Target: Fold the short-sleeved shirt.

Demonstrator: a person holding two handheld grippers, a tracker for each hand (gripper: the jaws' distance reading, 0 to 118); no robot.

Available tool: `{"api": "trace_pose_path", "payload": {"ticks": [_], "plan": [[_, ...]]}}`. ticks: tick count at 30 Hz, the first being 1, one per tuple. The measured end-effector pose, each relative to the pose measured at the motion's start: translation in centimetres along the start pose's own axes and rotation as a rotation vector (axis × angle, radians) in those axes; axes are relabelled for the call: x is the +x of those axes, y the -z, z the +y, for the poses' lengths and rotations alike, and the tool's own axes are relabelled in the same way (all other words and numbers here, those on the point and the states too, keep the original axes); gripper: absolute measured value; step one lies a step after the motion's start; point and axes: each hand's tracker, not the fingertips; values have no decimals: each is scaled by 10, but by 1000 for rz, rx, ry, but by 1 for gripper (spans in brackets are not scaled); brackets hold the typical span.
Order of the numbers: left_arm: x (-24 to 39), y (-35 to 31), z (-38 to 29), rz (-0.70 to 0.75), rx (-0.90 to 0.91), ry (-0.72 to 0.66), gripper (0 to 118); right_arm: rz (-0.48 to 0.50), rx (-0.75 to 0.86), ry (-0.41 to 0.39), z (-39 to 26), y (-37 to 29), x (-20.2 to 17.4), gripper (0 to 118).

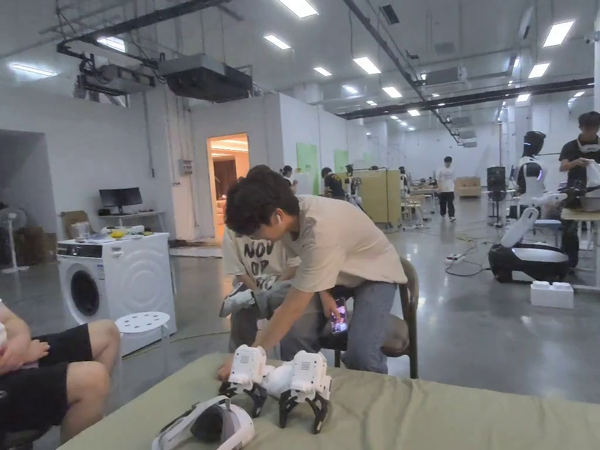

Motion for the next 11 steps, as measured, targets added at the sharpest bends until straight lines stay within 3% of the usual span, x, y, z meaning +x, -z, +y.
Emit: {"api": "trace_pose_path", "payload": {"ticks": [4,11], "plan": [[-10,-9,5,62,-2,28,117,97,5,76,-2,8,-10,118],[-21,-13,2,90,-34,-14,117,126,0,44,1,11,-27,118]]}}
